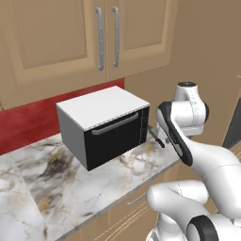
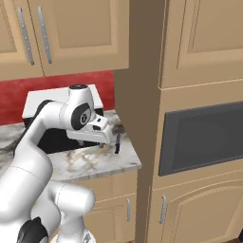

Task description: Retrieve the butter from the fridge and place it on a plate on the dining table. Then retrieve the butter knife by the fridge and place it near the plate.

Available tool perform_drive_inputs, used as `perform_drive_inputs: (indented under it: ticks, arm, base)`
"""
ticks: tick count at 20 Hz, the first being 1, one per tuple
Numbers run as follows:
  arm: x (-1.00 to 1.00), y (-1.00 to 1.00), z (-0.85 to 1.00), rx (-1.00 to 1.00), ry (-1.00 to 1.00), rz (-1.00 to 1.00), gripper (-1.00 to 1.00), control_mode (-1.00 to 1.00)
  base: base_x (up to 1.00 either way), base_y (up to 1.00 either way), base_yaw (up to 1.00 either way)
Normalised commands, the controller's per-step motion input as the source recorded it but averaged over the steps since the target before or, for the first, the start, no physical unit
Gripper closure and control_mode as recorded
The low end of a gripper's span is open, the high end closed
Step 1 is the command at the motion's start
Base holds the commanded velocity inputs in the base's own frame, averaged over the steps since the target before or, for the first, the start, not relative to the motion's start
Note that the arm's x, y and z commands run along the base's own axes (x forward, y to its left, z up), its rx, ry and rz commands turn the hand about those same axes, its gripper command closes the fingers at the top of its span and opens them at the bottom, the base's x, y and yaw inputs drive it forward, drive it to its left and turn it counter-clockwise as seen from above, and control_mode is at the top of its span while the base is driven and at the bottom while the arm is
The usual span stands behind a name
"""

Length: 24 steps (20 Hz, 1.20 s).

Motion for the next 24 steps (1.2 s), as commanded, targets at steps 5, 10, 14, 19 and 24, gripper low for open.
perform_drive_inputs:
  ticks: [5, 10, 14, 19, 24]
  arm:
    - [0.0, 0.0, 0.0, 0.0, 0.0, 0.0, -1.0, 1.0]
    - [0.0, 0.0, 0.0, 0.0, 0.0, 0.0, -1.0, 1.0]
    - [0.0, 0.0, 0.0, 0.0, 0.0, 0.0, -1.0, 1.0]
    - [0.05, -0.05, -0.03, 0.0, 0.0, 0.0, -1.0, -1.0]
    - [0.39, -0.09, -0.23, 0.02, 0.0, 0.03, -1.0, -1.0]
  base:
    - [0.06, -0.13, 0.0]
    - [0.01, -0.3, 0.0]
    - [0.04, -0.1, 0.0]
    - [0.01, 0.0, 0.0]
    - [0.0, 0.0, 0.0]
